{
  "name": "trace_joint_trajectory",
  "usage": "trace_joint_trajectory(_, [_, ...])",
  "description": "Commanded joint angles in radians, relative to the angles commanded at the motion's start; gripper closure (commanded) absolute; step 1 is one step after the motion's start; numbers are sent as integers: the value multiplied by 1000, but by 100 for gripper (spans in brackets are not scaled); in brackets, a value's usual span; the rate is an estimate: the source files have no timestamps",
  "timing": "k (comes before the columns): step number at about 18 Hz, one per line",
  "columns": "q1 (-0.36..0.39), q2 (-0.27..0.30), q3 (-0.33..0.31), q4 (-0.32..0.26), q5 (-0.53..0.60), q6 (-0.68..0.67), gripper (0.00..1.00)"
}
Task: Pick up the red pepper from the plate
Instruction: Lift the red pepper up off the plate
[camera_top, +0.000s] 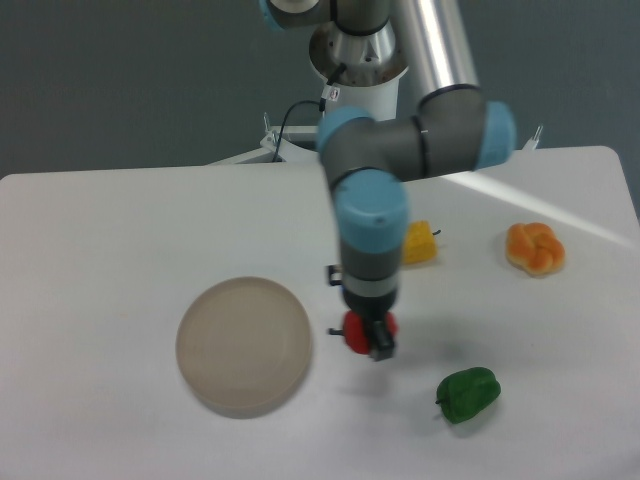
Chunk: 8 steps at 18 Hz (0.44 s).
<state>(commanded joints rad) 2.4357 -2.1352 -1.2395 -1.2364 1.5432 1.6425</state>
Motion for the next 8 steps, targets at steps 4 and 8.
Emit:
trace_joint_trajectory(4, [45, -17, 25, 0, 0, 76, 34])
trace_joint_trajectory(8, [57, -22, 29, 2, -2, 76, 34])
